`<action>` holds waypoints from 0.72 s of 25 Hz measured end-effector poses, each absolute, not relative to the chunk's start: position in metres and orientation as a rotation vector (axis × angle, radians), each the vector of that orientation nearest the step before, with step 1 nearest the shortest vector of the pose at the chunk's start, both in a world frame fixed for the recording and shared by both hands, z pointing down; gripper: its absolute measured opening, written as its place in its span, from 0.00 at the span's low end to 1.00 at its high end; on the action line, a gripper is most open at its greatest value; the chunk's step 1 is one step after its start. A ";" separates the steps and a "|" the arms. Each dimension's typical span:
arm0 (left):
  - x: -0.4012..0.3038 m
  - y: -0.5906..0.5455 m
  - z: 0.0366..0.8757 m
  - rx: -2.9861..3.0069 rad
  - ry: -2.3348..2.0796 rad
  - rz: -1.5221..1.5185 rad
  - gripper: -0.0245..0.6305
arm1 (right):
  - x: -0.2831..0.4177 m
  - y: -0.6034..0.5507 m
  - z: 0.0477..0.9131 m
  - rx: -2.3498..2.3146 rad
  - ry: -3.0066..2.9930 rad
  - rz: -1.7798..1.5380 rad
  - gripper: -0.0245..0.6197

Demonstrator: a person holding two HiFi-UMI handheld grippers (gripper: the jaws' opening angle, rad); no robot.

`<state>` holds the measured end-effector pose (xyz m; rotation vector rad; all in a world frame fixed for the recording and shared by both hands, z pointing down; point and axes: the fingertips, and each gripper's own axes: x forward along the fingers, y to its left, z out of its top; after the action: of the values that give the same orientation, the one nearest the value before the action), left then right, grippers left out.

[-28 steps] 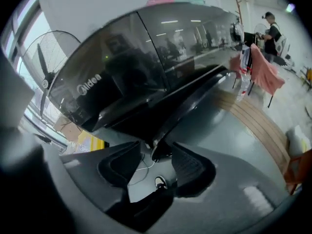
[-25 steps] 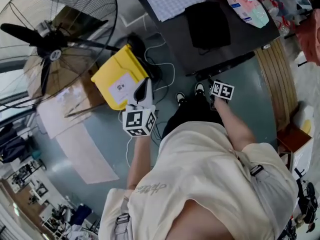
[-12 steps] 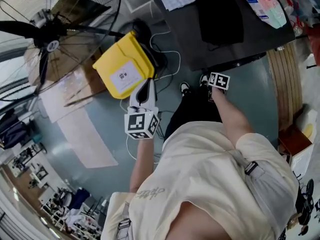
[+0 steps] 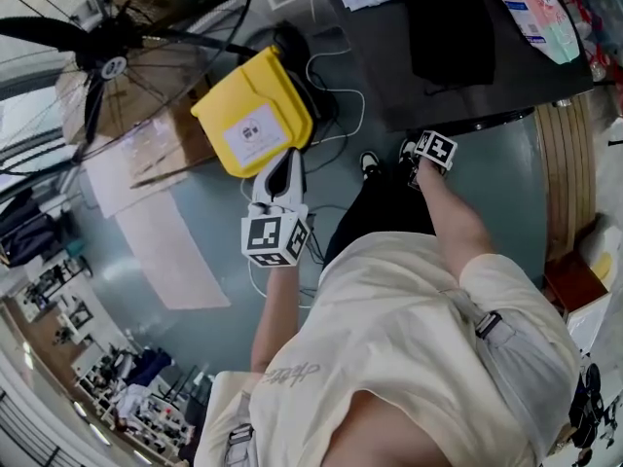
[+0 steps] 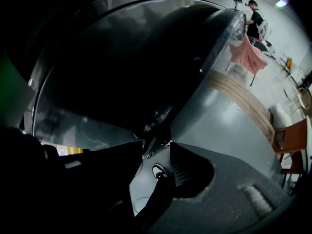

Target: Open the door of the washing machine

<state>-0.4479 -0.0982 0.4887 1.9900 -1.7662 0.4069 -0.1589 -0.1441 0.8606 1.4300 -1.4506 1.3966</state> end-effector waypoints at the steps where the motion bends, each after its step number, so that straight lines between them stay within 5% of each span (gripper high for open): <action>1: -0.448 -0.098 0.488 1.994 -1.764 0.414 0.06 | -0.160 -0.144 0.862 1.450 -1.422 1.435 0.31; 18: -0.448 -0.100 0.489 2.095 -1.675 0.448 0.06 | -0.153 -0.130 0.866 1.442 -1.422 1.438 0.29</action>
<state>-0.4485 -0.0998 0.4886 2.0949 -1.6750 0.4479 -0.1535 -0.1299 0.8663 1.4415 -1.4217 1.4381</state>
